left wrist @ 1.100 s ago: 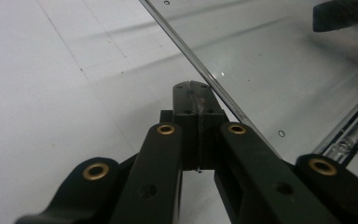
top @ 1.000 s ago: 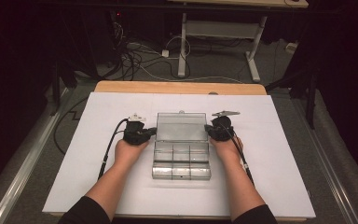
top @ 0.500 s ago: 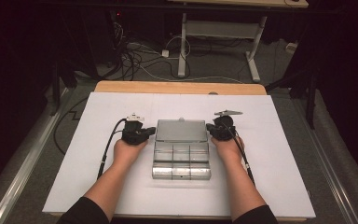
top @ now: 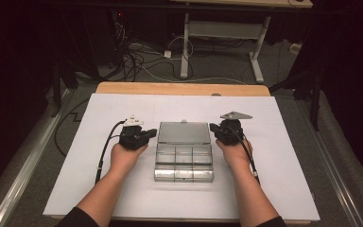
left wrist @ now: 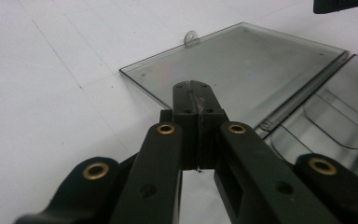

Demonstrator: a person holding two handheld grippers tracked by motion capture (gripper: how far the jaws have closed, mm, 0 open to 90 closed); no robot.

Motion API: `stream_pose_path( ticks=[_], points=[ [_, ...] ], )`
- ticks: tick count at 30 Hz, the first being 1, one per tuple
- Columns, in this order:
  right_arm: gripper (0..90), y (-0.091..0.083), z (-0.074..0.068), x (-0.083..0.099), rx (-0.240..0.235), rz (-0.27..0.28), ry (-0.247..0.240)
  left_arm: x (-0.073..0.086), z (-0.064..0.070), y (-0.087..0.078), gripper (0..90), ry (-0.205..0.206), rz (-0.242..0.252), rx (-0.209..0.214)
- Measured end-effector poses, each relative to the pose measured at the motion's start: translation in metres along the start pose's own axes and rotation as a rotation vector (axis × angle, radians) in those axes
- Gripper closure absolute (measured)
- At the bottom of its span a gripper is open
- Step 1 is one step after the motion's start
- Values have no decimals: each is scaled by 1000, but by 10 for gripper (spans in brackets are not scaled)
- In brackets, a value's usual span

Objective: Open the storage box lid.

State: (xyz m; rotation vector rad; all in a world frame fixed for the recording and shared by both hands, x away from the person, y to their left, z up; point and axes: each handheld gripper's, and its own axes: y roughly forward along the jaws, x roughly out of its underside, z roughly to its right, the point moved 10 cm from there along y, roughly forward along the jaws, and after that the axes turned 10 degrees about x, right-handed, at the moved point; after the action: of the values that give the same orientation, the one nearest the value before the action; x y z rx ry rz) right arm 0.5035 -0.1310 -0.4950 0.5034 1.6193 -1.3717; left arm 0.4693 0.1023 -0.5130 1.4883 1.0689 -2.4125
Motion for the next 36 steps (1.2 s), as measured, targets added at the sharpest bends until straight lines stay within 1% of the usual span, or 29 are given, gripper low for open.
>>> stream_pose_path(
  ticks=[4,13,16,18,21,23,25,27,30,33,36],
  points=[
    [900,-14,-8,6,-21,23,-24,7,11,-9,877,19,15,14],
    [900,-39,-25,29,-55,57,-82,33,29,-26,876,72,12,10],
    [900,-48,-28,36,-64,67,-92,40,34,-33,877,75,18,18],
    [900,-54,-30,40,-66,76,-109,45,38,-37,876,82,20,23],
    [900,-63,-33,46,-79,91,-113,52,44,-44,876,91,18,34],
    [900,-69,-33,51,-91,102,-107,58,48,-48,876,83,23,42],
    [900,-73,-33,57,-98,100,-100,66,51,-52,876,90,14,42],
    [900,-77,-32,64,-103,99,-104,73,53,-57,876,90,6,44],
    [900,-84,-32,73,-116,91,-99,80,53,-65,875,78,16,39],
    [900,-90,-31,78,-118,97,-99,86,53,-65,875,81,7,38],
    [900,-90,-29,81,-122,92,-86,87,55,-62,874,84,0,45]
  ],
)
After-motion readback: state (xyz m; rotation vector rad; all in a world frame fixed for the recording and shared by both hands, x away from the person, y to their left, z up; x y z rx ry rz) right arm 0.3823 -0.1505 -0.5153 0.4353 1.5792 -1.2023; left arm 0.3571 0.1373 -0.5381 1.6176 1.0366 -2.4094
